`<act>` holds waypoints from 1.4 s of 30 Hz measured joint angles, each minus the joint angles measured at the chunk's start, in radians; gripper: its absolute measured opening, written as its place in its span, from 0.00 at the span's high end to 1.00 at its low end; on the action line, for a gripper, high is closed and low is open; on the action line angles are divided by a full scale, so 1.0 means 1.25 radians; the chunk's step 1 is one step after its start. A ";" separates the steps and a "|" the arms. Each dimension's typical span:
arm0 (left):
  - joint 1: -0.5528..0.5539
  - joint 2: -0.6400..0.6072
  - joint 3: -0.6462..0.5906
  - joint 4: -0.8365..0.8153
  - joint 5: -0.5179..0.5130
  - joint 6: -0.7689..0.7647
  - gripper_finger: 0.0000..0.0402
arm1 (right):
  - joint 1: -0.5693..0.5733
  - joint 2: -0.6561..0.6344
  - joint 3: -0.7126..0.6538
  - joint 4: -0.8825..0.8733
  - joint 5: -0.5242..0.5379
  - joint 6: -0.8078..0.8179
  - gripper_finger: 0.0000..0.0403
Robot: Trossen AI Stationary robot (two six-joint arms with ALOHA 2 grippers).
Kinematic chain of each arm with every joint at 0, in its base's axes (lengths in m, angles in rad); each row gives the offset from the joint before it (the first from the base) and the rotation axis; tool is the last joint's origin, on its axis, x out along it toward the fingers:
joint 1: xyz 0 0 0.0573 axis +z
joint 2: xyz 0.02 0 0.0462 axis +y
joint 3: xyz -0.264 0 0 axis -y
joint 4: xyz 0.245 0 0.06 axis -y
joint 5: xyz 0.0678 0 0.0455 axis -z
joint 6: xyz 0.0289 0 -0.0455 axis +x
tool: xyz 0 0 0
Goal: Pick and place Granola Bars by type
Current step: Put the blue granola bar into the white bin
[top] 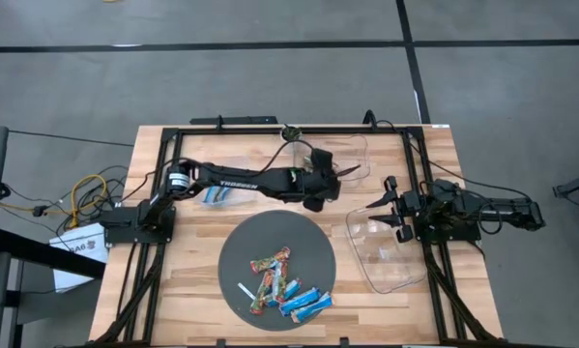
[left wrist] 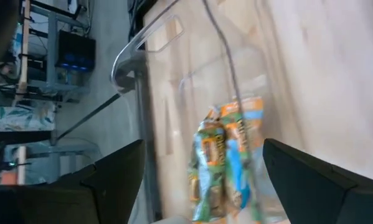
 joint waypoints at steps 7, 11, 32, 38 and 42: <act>-0.013 -0.027 -0.067 0.026 0.183 -0.067 0.21 | 0.000 0.000 0.000 0.000 0.000 0.000 0.67; -0.025 -0.089 -0.188 0.125 0.173 -0.068 0.21 | 0.000 0.000 0.000 0.000 0.000 0.000 0.67; -0.079 -0.290 -0.615 0.394 0.155 -0.229 0.21 | 0.000 0.000 0.000 0.000 0.000 0.000 0.67; -0.109 -0.298 -0.638 0.388 0.155 -0.296 0.21 | 0.000 0.000 0.000 0.000 0.000 0.000 0.67; -0.131 -0.298 -0.638 0.382 0.154 -0.337 0.21 | 0.000 0.000 0.000 0.000 0.000 0.000 0.67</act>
